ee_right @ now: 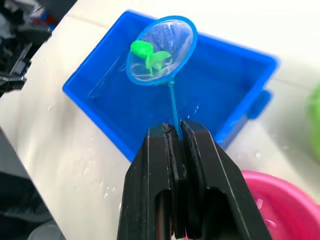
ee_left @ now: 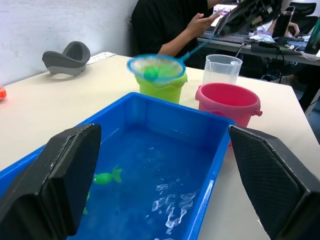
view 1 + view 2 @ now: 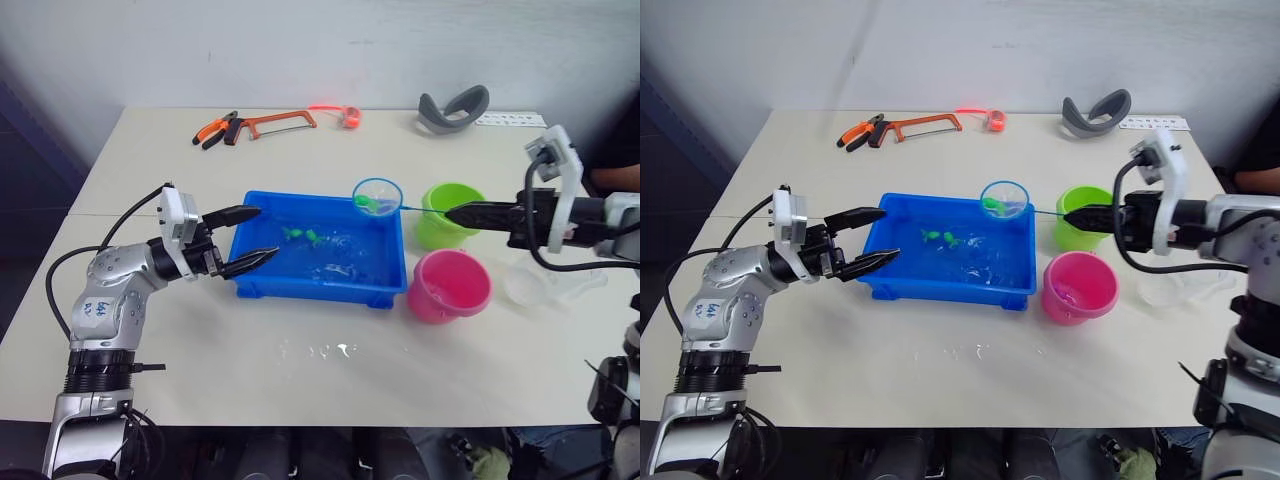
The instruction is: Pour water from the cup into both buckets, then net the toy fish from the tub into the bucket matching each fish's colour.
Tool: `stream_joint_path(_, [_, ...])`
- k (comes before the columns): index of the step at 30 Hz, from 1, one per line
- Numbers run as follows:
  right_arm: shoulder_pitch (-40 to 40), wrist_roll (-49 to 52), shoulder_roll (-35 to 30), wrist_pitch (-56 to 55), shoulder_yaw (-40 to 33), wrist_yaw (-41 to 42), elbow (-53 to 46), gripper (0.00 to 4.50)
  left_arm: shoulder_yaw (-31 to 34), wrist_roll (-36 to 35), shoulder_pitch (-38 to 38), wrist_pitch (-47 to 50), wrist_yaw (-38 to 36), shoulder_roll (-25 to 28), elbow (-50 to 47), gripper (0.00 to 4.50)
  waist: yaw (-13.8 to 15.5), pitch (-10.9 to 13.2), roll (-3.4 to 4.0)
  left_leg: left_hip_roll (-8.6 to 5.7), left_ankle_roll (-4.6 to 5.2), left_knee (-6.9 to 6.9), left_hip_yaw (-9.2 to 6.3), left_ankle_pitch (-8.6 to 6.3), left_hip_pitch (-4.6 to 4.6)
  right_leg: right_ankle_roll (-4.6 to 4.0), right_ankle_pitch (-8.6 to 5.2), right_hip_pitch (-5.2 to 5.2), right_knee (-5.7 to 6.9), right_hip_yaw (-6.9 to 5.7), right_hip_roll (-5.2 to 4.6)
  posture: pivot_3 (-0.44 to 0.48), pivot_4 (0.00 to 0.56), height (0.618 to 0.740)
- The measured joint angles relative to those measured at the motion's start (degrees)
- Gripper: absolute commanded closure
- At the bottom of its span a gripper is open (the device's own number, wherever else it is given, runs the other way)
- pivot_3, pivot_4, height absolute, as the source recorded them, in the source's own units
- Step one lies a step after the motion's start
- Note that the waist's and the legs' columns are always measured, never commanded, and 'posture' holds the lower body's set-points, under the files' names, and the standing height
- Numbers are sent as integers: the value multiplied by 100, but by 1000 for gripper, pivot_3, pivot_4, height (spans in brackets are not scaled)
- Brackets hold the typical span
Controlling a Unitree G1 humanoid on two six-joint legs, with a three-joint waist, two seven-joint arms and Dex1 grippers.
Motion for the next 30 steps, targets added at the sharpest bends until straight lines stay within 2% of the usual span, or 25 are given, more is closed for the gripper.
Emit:
stream_joint_path(6, [218, -76, -765, -793, -94, -21, 773, 4500, -153, -13, -484, 173, 261, -418, -8, 79, 18, 0, 0, -4, 2, 0, 3, 1, 0, 1, 1, 2, -1, 1, 1, 0, 150, 740])
stream_joint_path(11, [496, -472, -906, -1809, -45, -216, 1672, 4500, -462, 29, -636, 268, 445, -668, -18, 79, 2, 0, 0, -4, 3, -1, 12, 2, 2, 2, 1, -1, 2, -5, 5, 0, 150, 740])
stream_joint_path(16, [894, -897, -1182, -2873, 395, -98, 1927, 4500, -641, 161, -706, 261, 670, -916, -8, 79, 2, 0, 0, -2, 3, -1, 16, 2, 3, 2, 1, -2, 3, -9, 6, 0, 150, 740])
stream_joint_path(20, [1225, -1251, -1247, -3938, 628, 7, 1909, 4500, -754, 185, -696, 261, 703, -991, -5, 79, 5, 0, 0, -2, 3, -1, 17, 2, 4, 3, 1, -2, 4, -16, 7, 0, 150, 740])
stream_joint_path(30, [2082, -3061, -1606, -7779, 1085, -497, 1864, 4500, -762, 213, -738, 209, 586, -1032, 154, 79, 83, 0, 0, -2, 3, 1, 20, 2, 7, 5, 2, 0, 2, -31, 9, 0, 150, 740])
